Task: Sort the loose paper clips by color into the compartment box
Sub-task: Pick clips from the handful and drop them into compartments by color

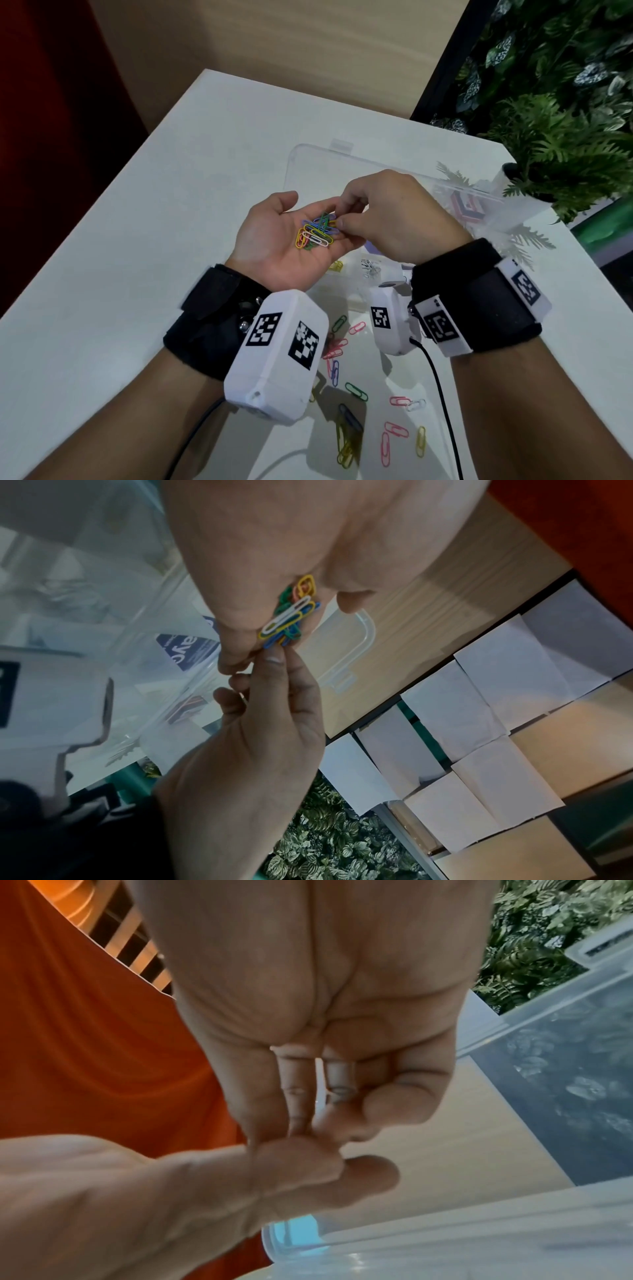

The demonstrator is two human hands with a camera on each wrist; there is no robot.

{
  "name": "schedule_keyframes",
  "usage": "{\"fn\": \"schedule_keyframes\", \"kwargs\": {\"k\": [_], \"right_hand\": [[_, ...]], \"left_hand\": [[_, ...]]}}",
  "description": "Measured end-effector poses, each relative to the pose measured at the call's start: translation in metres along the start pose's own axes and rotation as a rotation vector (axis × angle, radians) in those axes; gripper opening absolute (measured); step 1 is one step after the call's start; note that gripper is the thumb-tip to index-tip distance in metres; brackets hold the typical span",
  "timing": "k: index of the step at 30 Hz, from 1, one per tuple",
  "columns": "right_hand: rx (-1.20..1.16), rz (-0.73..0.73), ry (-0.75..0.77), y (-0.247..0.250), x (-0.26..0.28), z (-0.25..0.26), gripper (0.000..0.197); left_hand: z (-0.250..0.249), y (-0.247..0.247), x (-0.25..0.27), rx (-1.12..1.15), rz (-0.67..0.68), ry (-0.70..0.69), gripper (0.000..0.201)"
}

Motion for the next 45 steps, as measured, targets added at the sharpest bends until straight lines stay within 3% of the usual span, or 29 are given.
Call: {"fn": "schedule_keyframes", "kwargs": {"k": [8,16,22,26,45], "right_hand": [[-0.053,0.000,-0.066,-0.004,0.000,0.003,0.007],[-0.272,0.005,-0.065,0.005,0.010,0.000,0.011],[-0.071,-0.059,0.063,0.005,0.027,0.016,0.013],[0.085,-0.026,0.052,-0.005,0.031,0.019,0.015],[0.101,0.033,-0.022,-0.005,0.029,0.027,0.013]], "left_hand": [[0.000,0.001,0.001,-0.018,-0.022,-0.041,0.060],[-0.003,0.008,-0.001,-0.011,-0.095,-0.056,0.058],[-0.002,0.004,0.003,0.038,-0.080,-0.076,0.060],[-0.002,-0.003,0.007,-0.002,-0.063,-0.082,0.060],[0.003,0.002,0.006,-0.049,-0.098,-0.088,0.060]]}}
Point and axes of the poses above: each hand's wrist, its own x-axis away from the middle knuckle, its own y-axis out of the back of the hand, z = x × y, the point moved 8 cm from there along -x, towards the middle knuckle, and after that the axes turned 6 degrees about -y, right-handed, at the moved point
